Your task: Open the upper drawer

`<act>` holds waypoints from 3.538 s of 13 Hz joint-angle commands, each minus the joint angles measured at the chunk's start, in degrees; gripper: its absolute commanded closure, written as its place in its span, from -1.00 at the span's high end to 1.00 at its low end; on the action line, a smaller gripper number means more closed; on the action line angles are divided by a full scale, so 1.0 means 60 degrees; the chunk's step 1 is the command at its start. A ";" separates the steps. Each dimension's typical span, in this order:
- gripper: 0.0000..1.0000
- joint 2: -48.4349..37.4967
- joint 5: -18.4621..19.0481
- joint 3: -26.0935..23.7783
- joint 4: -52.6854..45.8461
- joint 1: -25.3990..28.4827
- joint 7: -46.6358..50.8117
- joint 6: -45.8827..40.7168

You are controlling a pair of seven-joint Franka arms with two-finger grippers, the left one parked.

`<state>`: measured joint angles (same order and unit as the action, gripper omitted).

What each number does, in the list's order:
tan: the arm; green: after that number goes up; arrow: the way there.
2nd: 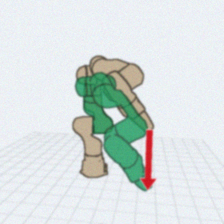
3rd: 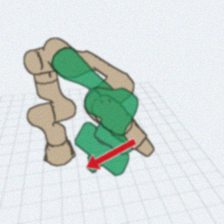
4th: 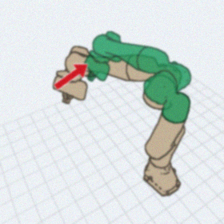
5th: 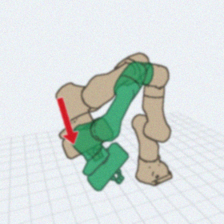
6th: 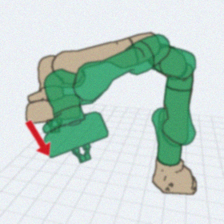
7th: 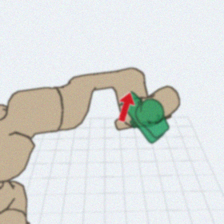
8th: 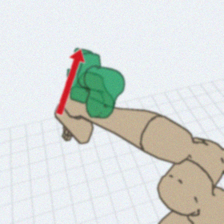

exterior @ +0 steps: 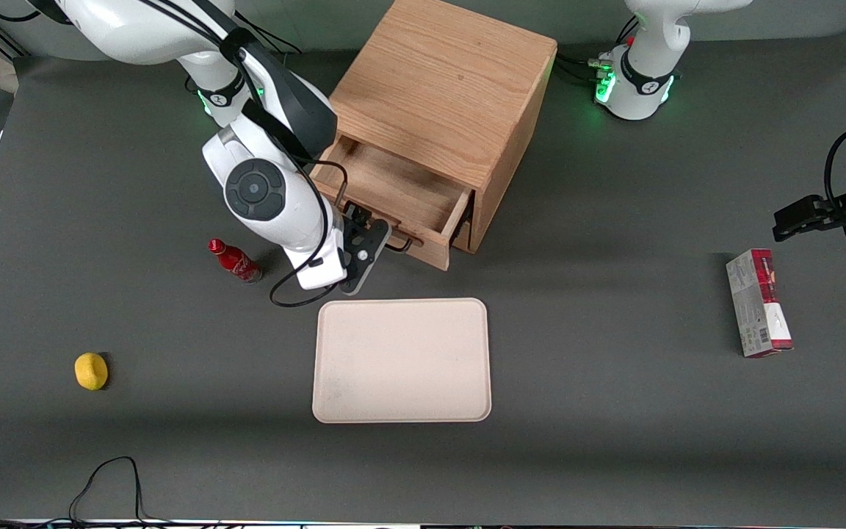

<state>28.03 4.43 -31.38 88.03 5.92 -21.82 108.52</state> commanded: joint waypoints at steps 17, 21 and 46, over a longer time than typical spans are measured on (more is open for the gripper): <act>1.00 0.0895 0.0214 0.2271 -0.2893 0.0025 -0.0127 0.0019; 1.00 0.0035 0.0024 0.3016 -0.2939 -0.0019 -0.0201 0.0313; 1.00 -0.6356 -0.0856 0.5537 0.2745 -0.0005 0.3824 -0.2647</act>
